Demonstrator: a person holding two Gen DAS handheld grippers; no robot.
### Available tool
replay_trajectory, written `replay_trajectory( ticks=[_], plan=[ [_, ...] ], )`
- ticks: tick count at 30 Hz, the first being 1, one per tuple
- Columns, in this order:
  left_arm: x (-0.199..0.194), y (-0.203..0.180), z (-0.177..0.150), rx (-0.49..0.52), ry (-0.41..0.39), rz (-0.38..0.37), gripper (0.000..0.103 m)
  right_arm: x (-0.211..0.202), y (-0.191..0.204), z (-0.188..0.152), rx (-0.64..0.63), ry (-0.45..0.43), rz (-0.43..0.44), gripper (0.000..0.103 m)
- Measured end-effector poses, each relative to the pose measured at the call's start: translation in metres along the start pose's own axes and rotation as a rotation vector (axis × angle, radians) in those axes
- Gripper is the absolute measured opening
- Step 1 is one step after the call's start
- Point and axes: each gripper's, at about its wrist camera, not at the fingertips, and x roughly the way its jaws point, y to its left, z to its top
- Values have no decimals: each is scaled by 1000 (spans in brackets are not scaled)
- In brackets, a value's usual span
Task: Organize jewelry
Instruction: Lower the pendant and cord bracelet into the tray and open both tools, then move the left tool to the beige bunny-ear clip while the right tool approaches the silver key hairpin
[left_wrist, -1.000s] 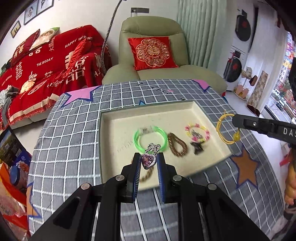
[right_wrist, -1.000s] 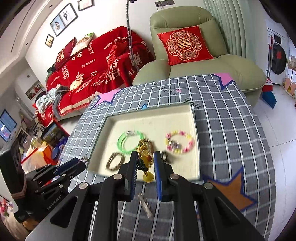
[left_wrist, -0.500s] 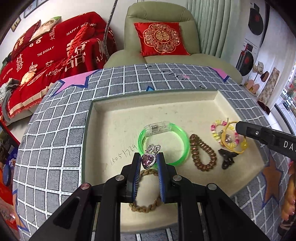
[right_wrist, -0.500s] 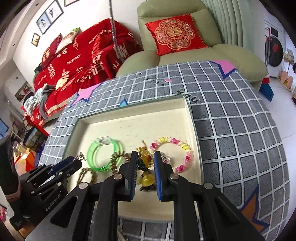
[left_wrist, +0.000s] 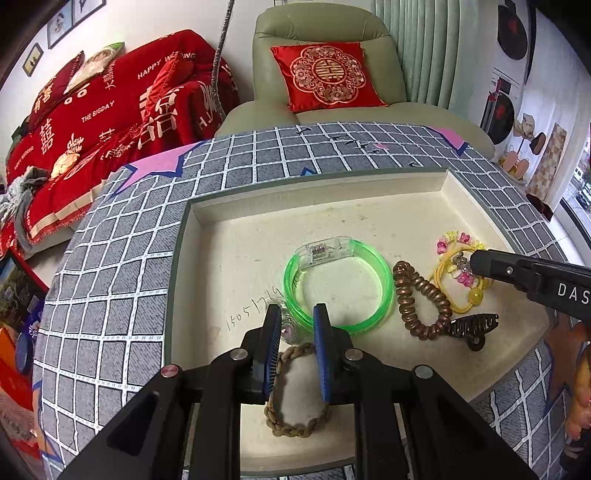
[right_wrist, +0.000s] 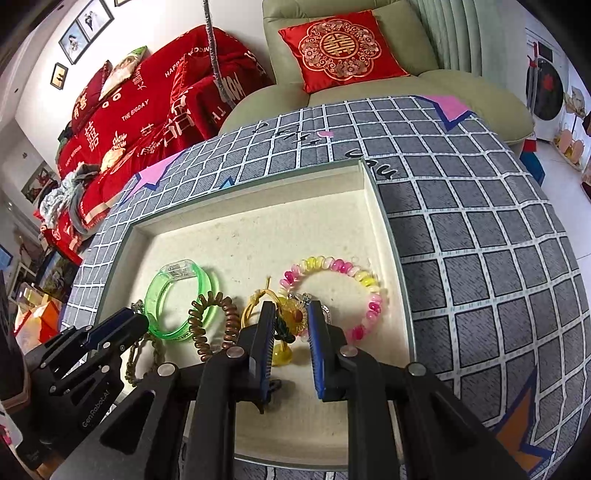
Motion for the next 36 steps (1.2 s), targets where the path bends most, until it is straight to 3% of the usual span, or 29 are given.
replay_trajectory(
  ticks=[1,3,4,5,10,11,12,13,14,16,21,25,28,36],
  plan=[
    [-1,0,0,-1,-4,2,29,-1,0,0,3,1,2,21],
    [-6,-1,1,2,-17,13,29,-3,-1,0,9,-5,7,41],
    [-8,-1,1,3,-21,16,29,-7,-2,0,12,-14,14,59],
    [-10,-1,2,4,-26,20,29,-9,-2,0,13,-22,21,62],
    [-22,2,4,-24,-47,11,29,-19,-3,-2,37,-37,35,63],
    [-25,3,3,-27,-53,9,33,-23,-3,-3,43,-43,40,63],
    [-28,4,2,-30,-58,7,69,-27,-3,-3,45,-49,44,63],
    [-33,5,1,-39,-69,11,95,-31,-4,-4,46,-54,45,63],
    [-39,8,-1,-53,-89,30,103,-34,-4,-5,47,-57,46,63],
    [-52,11,-4,-54,-128,23,103,-44,-5,-9,56,-68,56,63],
    [-72,17,-18,-37,-110,24,103,-64,-9,-25,71,-79,75,74],
    [-89,24,-42,-32,-81,0,103,-75,-8,-40,62,-63,94,74],
    [-98,24,-69,-11,-65,31,103,-78,-6,-56,48,-32,107,74],
    [-115,21,-124,17,14,-56,103,-77,6,-94,-33,44,95,74]
  ],
)
